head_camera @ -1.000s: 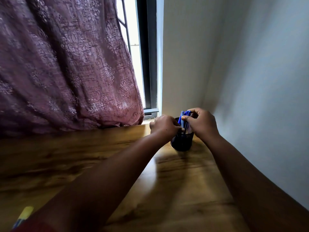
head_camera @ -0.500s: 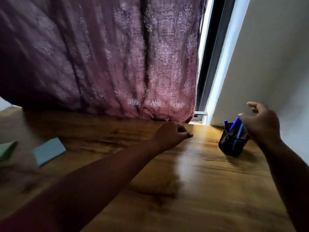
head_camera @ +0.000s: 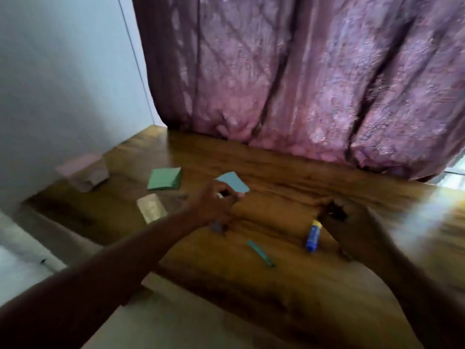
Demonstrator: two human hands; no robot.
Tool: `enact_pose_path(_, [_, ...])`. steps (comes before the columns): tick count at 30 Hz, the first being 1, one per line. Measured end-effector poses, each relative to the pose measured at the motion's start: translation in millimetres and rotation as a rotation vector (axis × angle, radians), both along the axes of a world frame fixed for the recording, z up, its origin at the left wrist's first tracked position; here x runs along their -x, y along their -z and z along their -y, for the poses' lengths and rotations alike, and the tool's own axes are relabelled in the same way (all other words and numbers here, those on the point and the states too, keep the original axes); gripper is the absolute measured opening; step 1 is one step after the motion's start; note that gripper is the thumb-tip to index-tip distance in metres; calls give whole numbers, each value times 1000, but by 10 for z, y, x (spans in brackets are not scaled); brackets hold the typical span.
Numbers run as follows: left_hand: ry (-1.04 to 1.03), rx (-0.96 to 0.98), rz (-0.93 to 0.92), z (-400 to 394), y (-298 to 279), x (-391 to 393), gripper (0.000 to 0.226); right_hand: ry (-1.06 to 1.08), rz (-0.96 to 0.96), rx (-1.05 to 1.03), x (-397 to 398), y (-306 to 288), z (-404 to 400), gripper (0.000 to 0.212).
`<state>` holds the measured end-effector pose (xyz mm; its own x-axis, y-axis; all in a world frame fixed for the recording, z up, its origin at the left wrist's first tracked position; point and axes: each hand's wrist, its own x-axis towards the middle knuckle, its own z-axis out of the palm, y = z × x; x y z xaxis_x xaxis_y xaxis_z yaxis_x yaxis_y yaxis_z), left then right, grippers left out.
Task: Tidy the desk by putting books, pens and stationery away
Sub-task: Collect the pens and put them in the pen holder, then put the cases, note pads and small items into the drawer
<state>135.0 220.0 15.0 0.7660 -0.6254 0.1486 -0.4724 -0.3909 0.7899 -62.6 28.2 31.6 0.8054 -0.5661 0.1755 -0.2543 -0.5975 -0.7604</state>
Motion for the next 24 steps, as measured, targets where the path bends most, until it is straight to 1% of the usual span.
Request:
enact_pose_path(1, [-89,14,-7,-389,63,-235,24,-39,-39,-16,-120,120,-310,4])
enact_pose_path(2, [-172,13,11,-755,108,-439,34,-66,-68,-20,-197,260,-580,6])
enact_pose_path(3, [-265,-17,25,-1167,186,-668,36,-98,-102,-30,-271,362,-875,15])
enact_pose_path(4, [-338,-35,26,-1578,247,-878,28,-130,-148,-53,-321,488,-1151,18])
enact_pose_path(5, [-416,-12,11,-1964,321,-1074,20,-167,-196,-92,-360,598,-1416,13])
enact_pose_path(6, [-494,59,-23,-2306,406,-1236,17,-197,-248,-139,-387,689,-1663,7])
enact_pose_path(8, [-669,238,-98,-2842,578,-1428,23,-210,-285,-285,-381,881,-2054,11])
enact_pose_path(9, [-752,296,-141,-3076,722,-1539,27,-192,-287,-358,-371,987,-2222,13])
enact_pose_path(10, [-847,338,-224,-3271,849,-1605,30,-161,-310,-438,-365,1104,-2378,11])
enact_pose_path(11, [-944,394,-343,-3424,991,-1678,31,-129,-351,-540,-356,1209,-2529,7])
enact_pose_path(12, [-998,443,-504,-3518,1117,-1710,30,-86,-393,-659,-359,1322,-2648,3])
enact_pose_path(14, [-952,523,-798,-3631,1402,-1745,24,65,-405,-949,-425,1572,-2838,6])
enact_pose_path(16, [-867,574,-1066,-3613,1603,-1692,29,329,-332,-1278,-539,1781,-2962,12])
enact_pose_path(17, [-837,595,-1182,-3564,1701,-1647,33,443,-273,-1408,-593,1856,-2978,12])
enact_pose_path(18, [-825,583,-1254,-3513,1766,-1605,40,527,-208,-1497,-650,1929,-2987,11])
enact_pose_path(20, [-781,584,-1336,-3426,1828,-1556,53,605,-107,-1591,-751,2070,-2972,9])
enact_pose_path(23, [-554,569,-1388,-3290,1866,-1502,64,635,20,-1665,-871,2215,-2997,10])
enact_pose_path(24, [-527,561,-1408,-3261,1873,-1472,66,660,69,-1690,-911,2255,-3018,11])
